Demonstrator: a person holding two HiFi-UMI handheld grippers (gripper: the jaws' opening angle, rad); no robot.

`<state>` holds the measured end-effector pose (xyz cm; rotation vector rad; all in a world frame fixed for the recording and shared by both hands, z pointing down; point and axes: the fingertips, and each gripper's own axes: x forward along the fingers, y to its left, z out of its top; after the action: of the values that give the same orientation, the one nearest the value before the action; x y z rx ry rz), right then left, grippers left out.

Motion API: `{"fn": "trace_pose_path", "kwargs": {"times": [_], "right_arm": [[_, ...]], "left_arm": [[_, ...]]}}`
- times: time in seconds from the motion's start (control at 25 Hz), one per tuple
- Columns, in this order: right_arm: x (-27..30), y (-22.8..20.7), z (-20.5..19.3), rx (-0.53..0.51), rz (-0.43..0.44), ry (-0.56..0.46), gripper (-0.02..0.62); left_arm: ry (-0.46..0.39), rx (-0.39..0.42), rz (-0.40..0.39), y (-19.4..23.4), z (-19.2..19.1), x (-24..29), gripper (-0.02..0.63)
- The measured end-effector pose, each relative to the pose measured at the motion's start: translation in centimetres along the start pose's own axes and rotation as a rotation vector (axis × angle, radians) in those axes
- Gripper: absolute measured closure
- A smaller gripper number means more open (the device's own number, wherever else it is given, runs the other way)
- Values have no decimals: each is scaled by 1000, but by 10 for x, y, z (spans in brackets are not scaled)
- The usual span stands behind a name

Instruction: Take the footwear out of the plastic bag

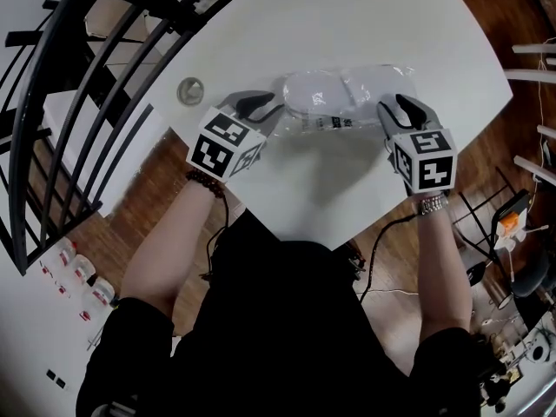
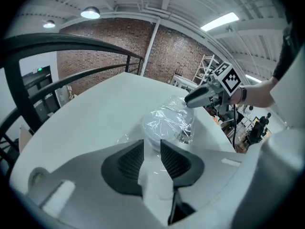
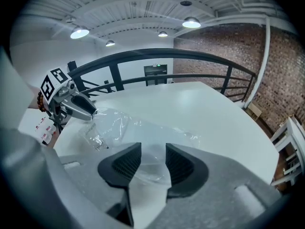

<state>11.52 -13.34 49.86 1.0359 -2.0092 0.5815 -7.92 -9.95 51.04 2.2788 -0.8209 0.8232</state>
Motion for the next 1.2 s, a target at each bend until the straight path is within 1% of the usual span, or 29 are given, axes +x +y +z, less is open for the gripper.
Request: {"fn": "trace_pose_path", "kwargs": {"times": [0.08,0.16,0.24,0.44,0.64,0.8,0.92,1.2], "right_arm": [[1,0,-2,2,1,4,453],[2,0,-4,3,2,9,453],[3,0,-4,4,3,11,453],[3,0,-5,2,3,12,453],[4,-1,-6,4,3,17,453],[6,-1,-7,7,3,21,453],[7,-2,-7,9,4,23,453],[5,-2,-6,8,4,19,453]], "left_arm": [[-19,-63,-38,0,1,0,479],[-17,-93,-46,2,0,1,482],[11,-74,-14,7,-4,1,494],[69,5,67,20,-11,-1,506],[110,58,100,22,-14,3,509],[107,65,103,23,-12,6,512],[104,69,129,30,-12,1,514],[107,46,146,38,-11,1,519]]}}
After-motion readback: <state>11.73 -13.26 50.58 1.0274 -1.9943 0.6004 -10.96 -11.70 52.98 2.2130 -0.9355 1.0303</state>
